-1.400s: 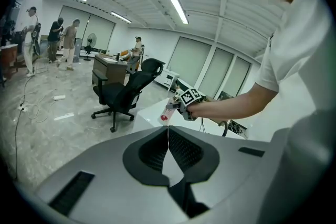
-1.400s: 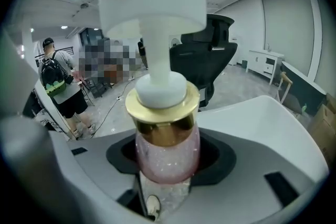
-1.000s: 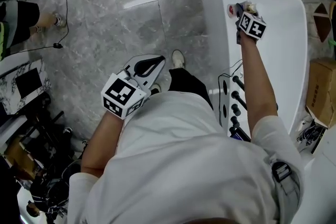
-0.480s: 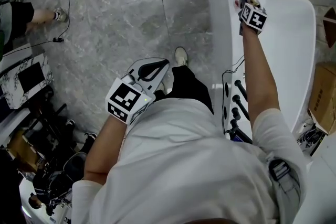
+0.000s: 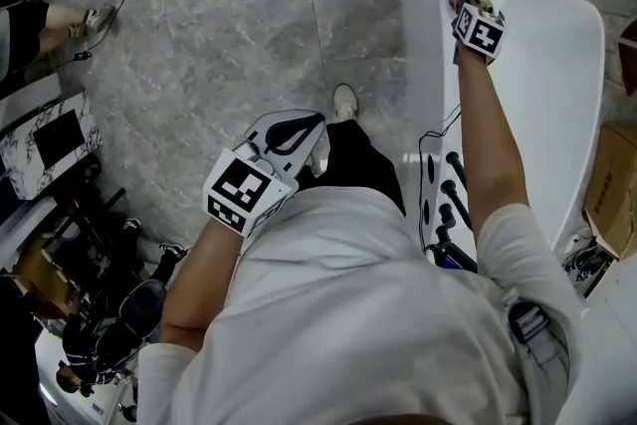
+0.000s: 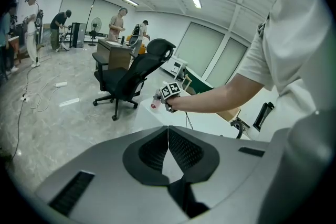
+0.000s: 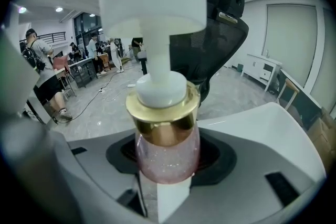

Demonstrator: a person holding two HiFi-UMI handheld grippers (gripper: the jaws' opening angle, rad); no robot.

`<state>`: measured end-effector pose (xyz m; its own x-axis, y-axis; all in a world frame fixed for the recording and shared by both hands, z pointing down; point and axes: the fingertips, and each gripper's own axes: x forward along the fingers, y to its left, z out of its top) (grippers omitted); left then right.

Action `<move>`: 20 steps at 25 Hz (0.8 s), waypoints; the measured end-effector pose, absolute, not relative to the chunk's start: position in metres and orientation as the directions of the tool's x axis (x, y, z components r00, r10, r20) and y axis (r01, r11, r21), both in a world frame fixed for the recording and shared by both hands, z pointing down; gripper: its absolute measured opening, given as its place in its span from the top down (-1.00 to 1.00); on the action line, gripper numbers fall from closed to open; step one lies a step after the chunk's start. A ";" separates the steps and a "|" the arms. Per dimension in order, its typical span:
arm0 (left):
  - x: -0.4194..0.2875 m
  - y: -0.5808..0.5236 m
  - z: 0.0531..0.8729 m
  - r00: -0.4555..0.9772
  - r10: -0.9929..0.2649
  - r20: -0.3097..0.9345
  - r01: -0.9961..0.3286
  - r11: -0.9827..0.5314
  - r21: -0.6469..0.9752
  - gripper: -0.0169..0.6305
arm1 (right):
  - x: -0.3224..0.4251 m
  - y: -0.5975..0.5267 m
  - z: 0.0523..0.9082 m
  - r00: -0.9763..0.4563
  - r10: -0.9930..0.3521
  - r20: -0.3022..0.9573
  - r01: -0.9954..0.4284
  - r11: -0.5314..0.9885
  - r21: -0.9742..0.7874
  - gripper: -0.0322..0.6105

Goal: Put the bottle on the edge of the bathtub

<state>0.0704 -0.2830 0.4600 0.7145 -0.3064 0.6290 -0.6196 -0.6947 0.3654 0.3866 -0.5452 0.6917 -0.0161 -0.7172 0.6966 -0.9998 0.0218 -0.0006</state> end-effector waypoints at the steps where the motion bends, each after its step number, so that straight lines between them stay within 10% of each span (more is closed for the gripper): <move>1: 0.070 -0.283 0.460 0.716 -0.308 0.627 -0.620 -0.694 0.367 0.89 | 0.385 -0.546 0.691 -0.015 -0.718 0.696 -1.000 0.025 0.004 0.18; 20: 0.061 -0.271 0.448 0.722 -0.324 0.612 -0.616 -0.702 0.356 0.89 | 0.381 -0.537 0.683 -0.021 -0.721 0.693 -1.000 0.009 -0.021 -0.01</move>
<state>0.0615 -0.2714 0.4477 0.7220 -0.3236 0.6115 -0.6164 -0.7023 0.3562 0.3813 -0.5365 0.6834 -0.0214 -0.7206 0.6930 -0.9997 0.0092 -0.0213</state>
